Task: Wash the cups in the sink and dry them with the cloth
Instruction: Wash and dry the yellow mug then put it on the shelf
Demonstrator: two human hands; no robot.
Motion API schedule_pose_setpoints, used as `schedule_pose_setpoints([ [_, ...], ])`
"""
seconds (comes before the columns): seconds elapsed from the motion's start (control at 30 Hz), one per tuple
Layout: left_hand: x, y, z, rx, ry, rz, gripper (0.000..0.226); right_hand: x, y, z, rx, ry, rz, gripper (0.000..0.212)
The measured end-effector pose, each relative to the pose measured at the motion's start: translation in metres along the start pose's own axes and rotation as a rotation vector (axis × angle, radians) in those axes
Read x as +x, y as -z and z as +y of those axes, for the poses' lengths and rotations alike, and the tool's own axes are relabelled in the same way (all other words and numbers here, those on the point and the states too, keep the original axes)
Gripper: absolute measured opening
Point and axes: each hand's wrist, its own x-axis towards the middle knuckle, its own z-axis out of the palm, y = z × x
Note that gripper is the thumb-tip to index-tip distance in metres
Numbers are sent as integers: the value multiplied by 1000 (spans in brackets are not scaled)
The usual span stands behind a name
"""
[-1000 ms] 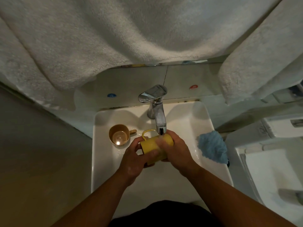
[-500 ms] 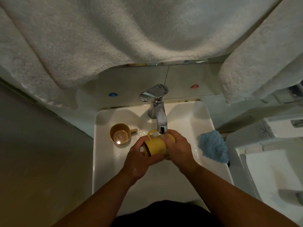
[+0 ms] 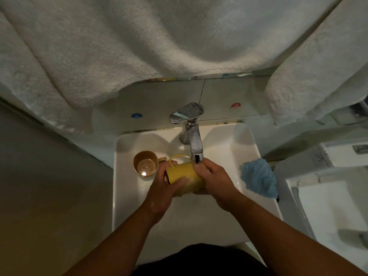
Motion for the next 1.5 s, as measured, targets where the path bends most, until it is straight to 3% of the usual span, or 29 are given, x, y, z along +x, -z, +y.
schedule_pose_setpoints([
  [0.1,3,5,6,-135,62,33,43,1,8,4,72,15,-135,47],
  [0.17,7,6,7,-144,72,23,44,2,10,5,62,30,-129,54],
  [0.33,11,10,5,-131,88,15,49,3,8,5,72,-21,-45,33],
  [0.53,13,11,1,-87,133,-13,72,-4,17,14,-46,8,-149,58],
  [0.67,20,3,2,-22,107,34,83,-8,14,11,56,-67,-49,40],
  [0.77,21,-5,3,-22,62,81,90,-12,7,15,131,-107,27,42],
  [0.93,17,-16,0,-84,79,140,57,-16,6,26,-190,-94,71,63],
  [1.03,15,-18,0,-127,143,64,40,-14,15,23,-273,-73,153,60],
  [1.1,13,-16,0,-151,204,-21,58,-13,19,20,-397,-43,170,62],
  [1.2,15,-6,-9,-89,207,-106,114,-10,23,21,-568,9,161,58],
  [1.3,14,-2,-10,23,213,-94,133,-3,28,23,-705,255,298,34],
  [1.33,14,-1,-10,41,208,-88,132,-1,28,22,-689,344,272,26],
  [1.43,13,-2,-9,105,187,-84,132,4,26,18,-646,429,54,58],
  [1.5,12,-1,-8,125,194,-99,139,5,24,14,-657,398,3,69],
])
